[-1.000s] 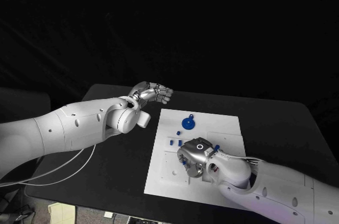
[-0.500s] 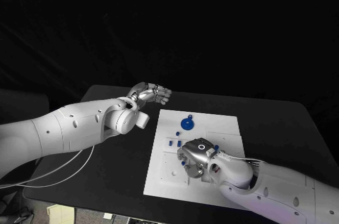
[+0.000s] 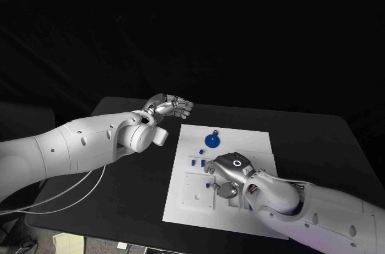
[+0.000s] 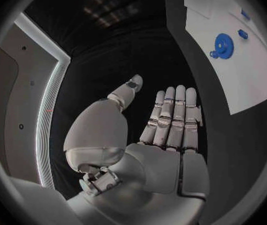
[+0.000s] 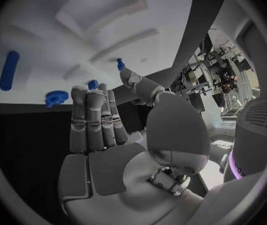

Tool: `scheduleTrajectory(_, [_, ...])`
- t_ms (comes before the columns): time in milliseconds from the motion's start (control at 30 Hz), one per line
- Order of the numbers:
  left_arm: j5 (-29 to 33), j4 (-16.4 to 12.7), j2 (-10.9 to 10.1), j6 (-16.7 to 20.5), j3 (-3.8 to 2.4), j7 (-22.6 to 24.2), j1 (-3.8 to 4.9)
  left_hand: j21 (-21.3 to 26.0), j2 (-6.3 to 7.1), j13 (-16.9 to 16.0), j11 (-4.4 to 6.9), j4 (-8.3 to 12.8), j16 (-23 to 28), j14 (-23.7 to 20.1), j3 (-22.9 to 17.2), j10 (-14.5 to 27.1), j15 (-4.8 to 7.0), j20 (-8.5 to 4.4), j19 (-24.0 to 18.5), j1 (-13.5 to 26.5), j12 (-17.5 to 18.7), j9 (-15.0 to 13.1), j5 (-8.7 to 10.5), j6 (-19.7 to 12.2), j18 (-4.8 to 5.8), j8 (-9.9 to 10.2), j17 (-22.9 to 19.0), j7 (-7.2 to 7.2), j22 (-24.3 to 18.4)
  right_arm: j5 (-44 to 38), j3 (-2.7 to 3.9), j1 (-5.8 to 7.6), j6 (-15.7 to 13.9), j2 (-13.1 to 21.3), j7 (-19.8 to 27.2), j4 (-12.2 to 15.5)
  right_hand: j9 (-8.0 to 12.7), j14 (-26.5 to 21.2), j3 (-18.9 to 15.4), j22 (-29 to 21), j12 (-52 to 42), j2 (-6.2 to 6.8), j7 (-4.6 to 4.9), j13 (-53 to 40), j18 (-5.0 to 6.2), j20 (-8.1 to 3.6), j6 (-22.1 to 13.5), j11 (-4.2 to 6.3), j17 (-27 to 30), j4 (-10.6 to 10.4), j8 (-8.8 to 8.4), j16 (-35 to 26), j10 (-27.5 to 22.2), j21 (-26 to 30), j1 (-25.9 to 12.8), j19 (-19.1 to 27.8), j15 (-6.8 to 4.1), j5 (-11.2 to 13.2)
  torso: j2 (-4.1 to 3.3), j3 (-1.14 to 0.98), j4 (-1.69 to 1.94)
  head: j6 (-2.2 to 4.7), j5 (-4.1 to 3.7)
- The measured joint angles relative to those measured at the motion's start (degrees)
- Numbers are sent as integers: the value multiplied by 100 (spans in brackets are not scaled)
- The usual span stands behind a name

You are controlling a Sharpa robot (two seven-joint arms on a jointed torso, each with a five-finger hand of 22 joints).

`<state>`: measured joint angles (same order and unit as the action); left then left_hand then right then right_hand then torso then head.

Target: Assemble the parts on the task board

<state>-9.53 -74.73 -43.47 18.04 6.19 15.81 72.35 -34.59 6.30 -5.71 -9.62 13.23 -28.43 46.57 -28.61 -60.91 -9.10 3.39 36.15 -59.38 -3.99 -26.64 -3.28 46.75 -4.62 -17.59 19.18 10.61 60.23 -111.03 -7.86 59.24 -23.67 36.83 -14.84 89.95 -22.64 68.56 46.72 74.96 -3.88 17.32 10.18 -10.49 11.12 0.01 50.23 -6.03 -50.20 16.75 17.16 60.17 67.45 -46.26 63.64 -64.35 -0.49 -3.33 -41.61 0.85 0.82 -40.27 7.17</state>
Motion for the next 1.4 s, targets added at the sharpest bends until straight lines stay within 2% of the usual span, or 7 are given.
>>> scheduleTrajectory(167, [0,0,-15,-2,0,-2,0,0,0,0,0,0,0,0,0,0,0,0,0,0,0,0,0,0,-1,0,0,0,0,252,222,73,-109,423,40,336,-61,63,48,0,-82,0,-63,-58,-4,-2,75,92,29,-48,125,110,122,-54,0,-67,-58,0,0,1,-3,14,-12])
scheduleTrajectory(233, [0,3,-15,-4,0,-2,0,0,0,2,0,0,0,0,0,0,0,0,0,0,0,0,0,0,0,0,3,0,-1,432,242,200,-107,599,116,428,-63,77,87,0,-96,-14,-63,-78,-5,-22,110,96,43,-86,126,119,183,-54,-64,-108,-53,0,1,2,-8,31,-16])
scheduleTrajectory(567, [6,33,-7,-9,0,3,0,0,0,6,0,0,0,0,0,0,0,0,0,0,0,-1,0,1,15,0,6,1,4,1093,249,492,330,1066,413,347,-54,41,-387,-1,22,-4,-12,-29,-5,-31,-95,31,76,-3,77,157,-74,-87,-422,-114,-21,23,12,-2,-19,53,-27])
scheduleTrajectory(633, [6,33,-4,-10,0,4,0,0,0,6,0,0,0,0,0,0,0,0,0,0,0,0,0,1,15,0,6,1,4,1141,245,491,451,1096,438,247,-50,53,-598,-2,23,-6,-180,42,-9,-30,-240,-44,87,-10,46,201,-328,-104,-428,-114,52,23,12,-3,-20,53,-34])
scheduleTrajectory(800, [8,38,-4,-11,0,5,0,0,0,6,0,0,23,6,0,0,-6,0,0,0,0,5,0,1,19,0,11,1,4,1174,241,488,667,1087,475,58,-78,44,-847,-2,23,-6,-250,119,-9,-43,-300,-87,117,-25,46,238,-495,-105,-428,-127,59,23,11,-5,-19,52,-49])
scheduleTrajectory(1200, [10,52,6,-25,0,2,0,0,0,11,0,0,26,22,0,0,-22,0,0,0,0,4,0,1,29,0,16,1,10,1096,146,471,834,799,495,-378,-128,44,-726,-3,-5,-14,-250,149,-10,-53,-300,-91,175,-159,113,274,-501,-77,-253,-138,59,23,4,-8,-10,40,-64])
scheduleTrajectory(1400, [11,62,10,-31,0,0,0,0,0,17,0,0,26,22,0,0,-22,0,0,0,0,4,0,1,2,0,16,1,9,1029,106,452,888,712,500,-435,-173,81,-572,-3,-34,-27,-283,166,-10,-74,-237,54,219,-279,192,298,-395,-77,-206,-181,-41,23,3,-8,-9,46,-69])
